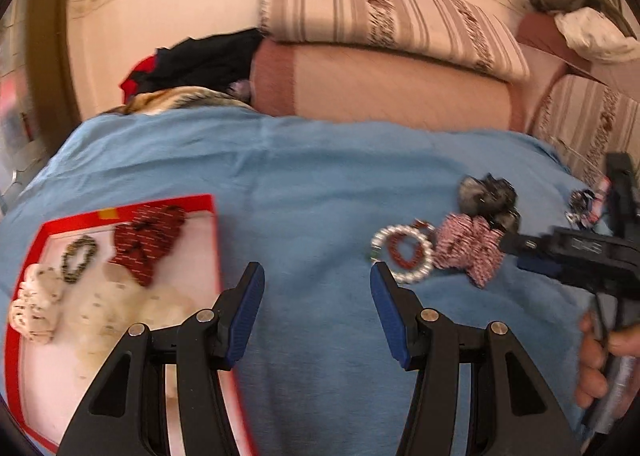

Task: Organize jewelry
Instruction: 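Move both tools back to the blanket and grasp the pearl bracelet with left, then grasp the red-white plaid scrunchie with the right gripper while the left holds the pearl bracelet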

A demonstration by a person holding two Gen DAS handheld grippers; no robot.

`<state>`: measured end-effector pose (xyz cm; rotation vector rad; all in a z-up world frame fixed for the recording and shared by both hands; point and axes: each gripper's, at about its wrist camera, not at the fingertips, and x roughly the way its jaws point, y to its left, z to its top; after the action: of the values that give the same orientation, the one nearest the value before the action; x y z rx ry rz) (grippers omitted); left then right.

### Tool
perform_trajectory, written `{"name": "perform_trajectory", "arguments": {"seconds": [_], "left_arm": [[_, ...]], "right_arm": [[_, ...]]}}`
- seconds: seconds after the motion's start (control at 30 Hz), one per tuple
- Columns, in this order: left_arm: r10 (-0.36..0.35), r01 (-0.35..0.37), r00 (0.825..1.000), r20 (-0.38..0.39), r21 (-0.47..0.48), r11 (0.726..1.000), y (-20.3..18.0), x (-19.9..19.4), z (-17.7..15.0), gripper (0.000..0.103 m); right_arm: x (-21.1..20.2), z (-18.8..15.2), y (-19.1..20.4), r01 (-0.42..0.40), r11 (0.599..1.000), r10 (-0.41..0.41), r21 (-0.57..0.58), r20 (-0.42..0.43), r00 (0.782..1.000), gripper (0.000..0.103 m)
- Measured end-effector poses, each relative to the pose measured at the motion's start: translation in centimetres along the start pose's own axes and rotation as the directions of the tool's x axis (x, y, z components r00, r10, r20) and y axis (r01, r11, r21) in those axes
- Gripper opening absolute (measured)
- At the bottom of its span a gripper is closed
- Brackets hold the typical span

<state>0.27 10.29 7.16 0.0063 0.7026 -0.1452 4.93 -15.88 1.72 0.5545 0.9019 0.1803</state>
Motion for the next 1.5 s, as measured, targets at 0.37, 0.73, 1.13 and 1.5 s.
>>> {"name": "perform_trajectory", "arguments": {"seconds": [0.37, 0.73, 1.13, 1.5], "left_arm": [[-0.124, 0.116, 0.98, -0.159, -0.054, 0.992, -2.7, 5.1, 0.7, 0.054], [0.018, -0.022, 0.963, -0.268, -0.012, 1.0, -5.5, 12.6, 2.2, 0.014], [0.023, -0.017, 0.956, -0.293, 0.022, 1.0, -5.4, 5.1, -3.3, 0.012], [-0.058, 0.06, 0.987, -0.151, 0.008, 0.998, -5.1, 1.4, -2.8, 0.071]], "right_arm": [[-2.3, 0.5, 0.9, 0.064, 0.995, -0.06, -0.075, 0.043, 0.997, 0.009], [-4.7, 1.7, -0.8, -0.019, 0.999, 0.021, -0.042, 0.05, 0.999, 0.009], [-5.0, 1.9, -1.8, -0.017, 1.0, 0.017, 0.009, 0.02, 1.0, 0.012], [-3.9, 1.7, -3.0, 0.05, 0.998, -0.05, 0.043, -0.01, 0.999, 0.066]]}}
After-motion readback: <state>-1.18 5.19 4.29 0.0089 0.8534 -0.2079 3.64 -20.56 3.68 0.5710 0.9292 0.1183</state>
